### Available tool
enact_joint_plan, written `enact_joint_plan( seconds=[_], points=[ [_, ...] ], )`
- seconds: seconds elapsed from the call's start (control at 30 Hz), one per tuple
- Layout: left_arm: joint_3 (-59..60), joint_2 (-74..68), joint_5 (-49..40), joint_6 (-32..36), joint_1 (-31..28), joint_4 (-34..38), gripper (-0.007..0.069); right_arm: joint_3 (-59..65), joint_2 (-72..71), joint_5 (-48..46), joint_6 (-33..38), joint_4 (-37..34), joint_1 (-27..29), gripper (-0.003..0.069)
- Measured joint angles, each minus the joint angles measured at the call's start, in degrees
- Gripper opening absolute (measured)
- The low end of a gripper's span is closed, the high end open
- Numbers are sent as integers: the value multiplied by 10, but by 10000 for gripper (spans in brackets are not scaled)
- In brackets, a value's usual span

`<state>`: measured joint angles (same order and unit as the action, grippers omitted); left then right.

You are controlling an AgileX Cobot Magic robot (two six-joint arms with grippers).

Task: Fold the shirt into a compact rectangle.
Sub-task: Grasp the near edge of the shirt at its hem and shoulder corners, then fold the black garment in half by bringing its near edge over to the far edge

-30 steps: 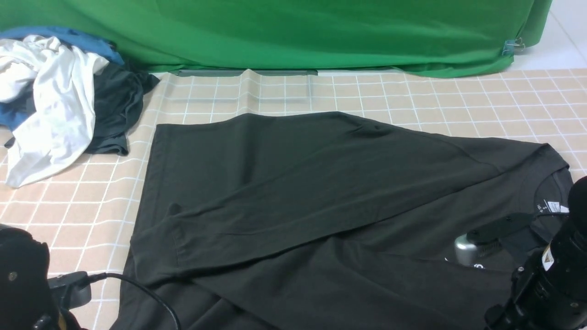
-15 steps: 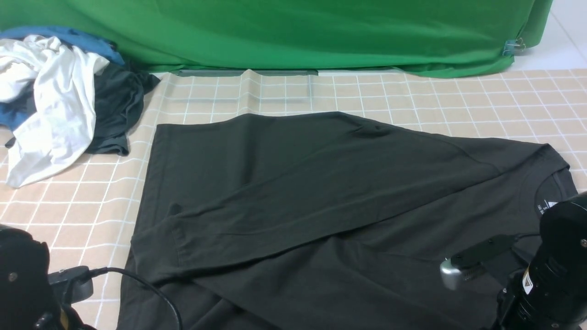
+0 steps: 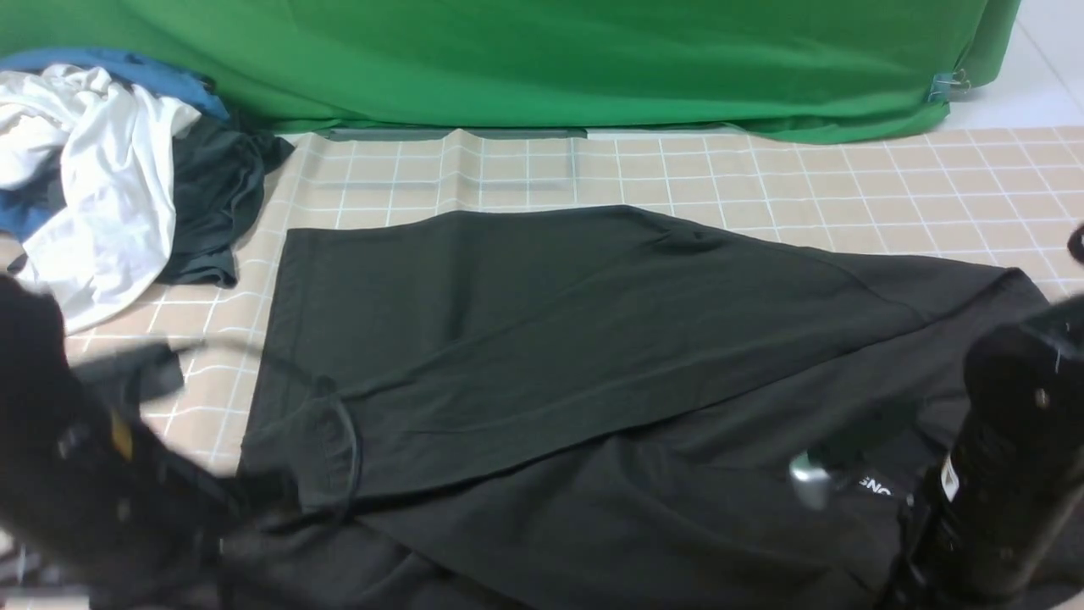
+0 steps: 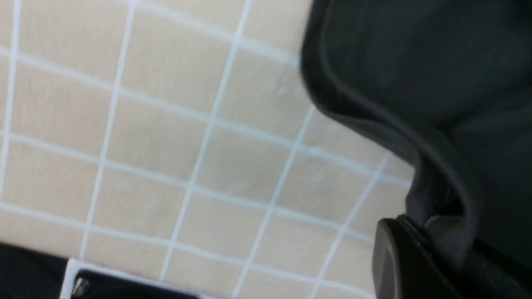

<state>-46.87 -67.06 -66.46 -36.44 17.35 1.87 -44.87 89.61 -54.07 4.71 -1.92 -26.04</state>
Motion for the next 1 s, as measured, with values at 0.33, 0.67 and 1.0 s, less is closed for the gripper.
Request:
enact_joint_plan(
  seconds=[0.33,0.67,1.0],
  points=[
    [-177,-91,-9,-13,-20,-19,30,-163,-1,-49,16,25,32,60],
    [-356,-266,-3,41,-131,20,30,-381,111,-93,48,14,127,58],
    [-564,-494,-15,46,-196,62,30,-696,358,-147,48,7,156,85]
  ],
)
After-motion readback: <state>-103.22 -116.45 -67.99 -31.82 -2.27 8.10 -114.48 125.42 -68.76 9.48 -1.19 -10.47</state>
